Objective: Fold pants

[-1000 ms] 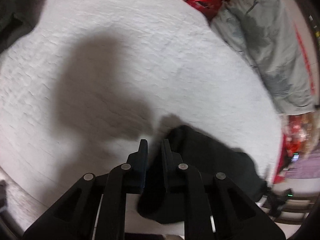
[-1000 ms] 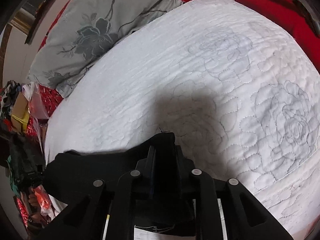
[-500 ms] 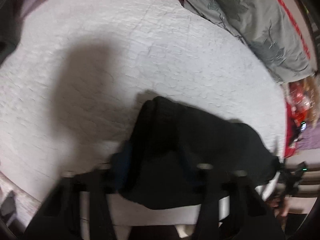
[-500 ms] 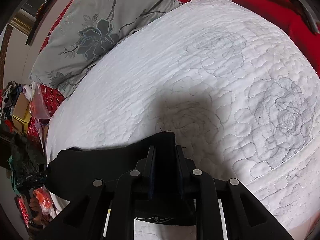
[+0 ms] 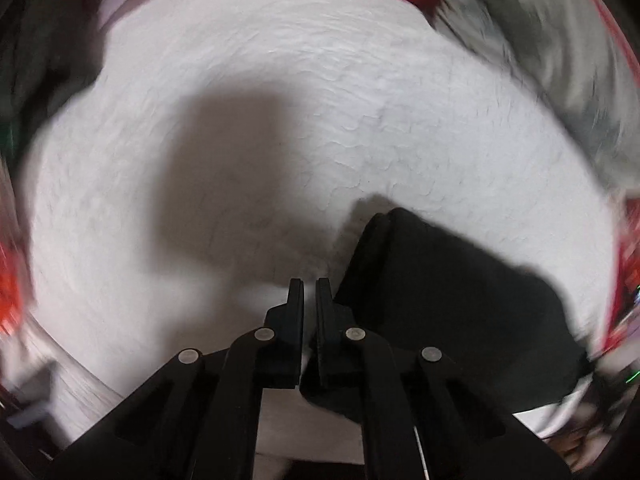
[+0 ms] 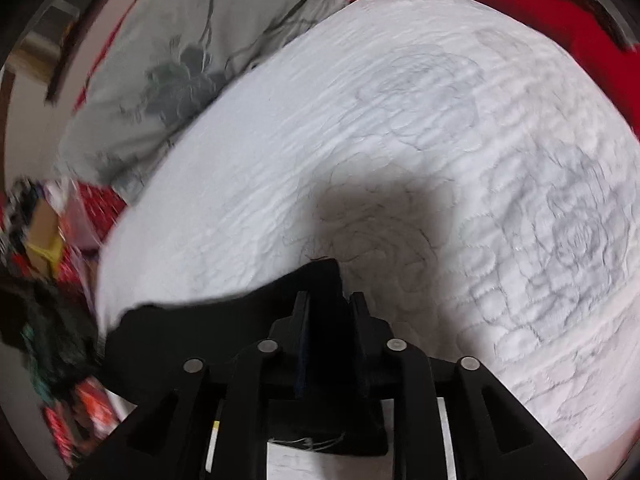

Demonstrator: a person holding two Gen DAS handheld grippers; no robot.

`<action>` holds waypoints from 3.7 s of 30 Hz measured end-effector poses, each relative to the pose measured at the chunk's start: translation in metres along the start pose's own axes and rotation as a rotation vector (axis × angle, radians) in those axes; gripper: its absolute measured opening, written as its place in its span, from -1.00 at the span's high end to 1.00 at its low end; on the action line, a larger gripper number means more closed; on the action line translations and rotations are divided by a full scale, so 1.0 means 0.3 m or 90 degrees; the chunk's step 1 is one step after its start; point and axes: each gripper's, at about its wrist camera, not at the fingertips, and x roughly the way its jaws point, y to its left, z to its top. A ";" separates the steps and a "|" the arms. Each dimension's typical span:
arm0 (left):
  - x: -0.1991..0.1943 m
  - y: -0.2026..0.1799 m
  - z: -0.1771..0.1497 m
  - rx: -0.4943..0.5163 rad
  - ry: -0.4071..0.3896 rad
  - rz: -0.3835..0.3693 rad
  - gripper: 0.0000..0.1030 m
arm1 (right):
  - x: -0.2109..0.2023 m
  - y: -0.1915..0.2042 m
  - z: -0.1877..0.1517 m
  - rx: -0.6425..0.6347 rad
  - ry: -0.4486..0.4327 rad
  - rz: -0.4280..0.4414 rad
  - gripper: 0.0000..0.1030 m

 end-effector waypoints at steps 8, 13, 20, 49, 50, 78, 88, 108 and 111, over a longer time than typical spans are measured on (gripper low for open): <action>-0.181 -0.175 -0.238 0.011 -0.014 -0.180 -0.24 | -0.097 -0.060 -0.077 0.020 -0.007 0.038 0.32; -0.028 -0.465 -0.450 0.027 0.137 -0.340 -0.35 | -0.101 -0.083 -0.119 0.035 0.005 0.061 0.32; 0.157 -0.723 -0.563 -0.018 0.247 -0.381 -0.35 | -0.132 -0.120 -0.152 0.041 0.015 0.101 0.32; 0.250 -0.845 -0.587 -0.044 0.254 -0.355 -0.35 | -0.096 -0.164 -0.151 0.072 0.037 0.160 0.18; 0.246 -0.843 -0.587 -0.047 0.257 -0.361 -0.35 | -0.094 -0.165 -0.149 0.073 0.037 0.162 0.18; 0.218 -0.858 -0.602 0.017 0.245 -0.299 0.82 | -0.135 -0.004 -0.125 -0.060 0.026 0.165 0.90; 0.276 -0.803 -0.663 0.007 0.259 -0.288 0.82 | -0.046 -0.115 -0.197 -0.016 0.057 0.108 0.79; 0.254 -0.816 -0.696 0.001 0.234 -0.311 0.18 | 0.020 -0.047 -0.075 -0.021 0.030 0.093 0.57; 0.255 -0.845 -0.688 0.001 0.224 -0.307 0.18 | -0.005 -0.020 -0.041 -0.037 0.000 0.104 0.85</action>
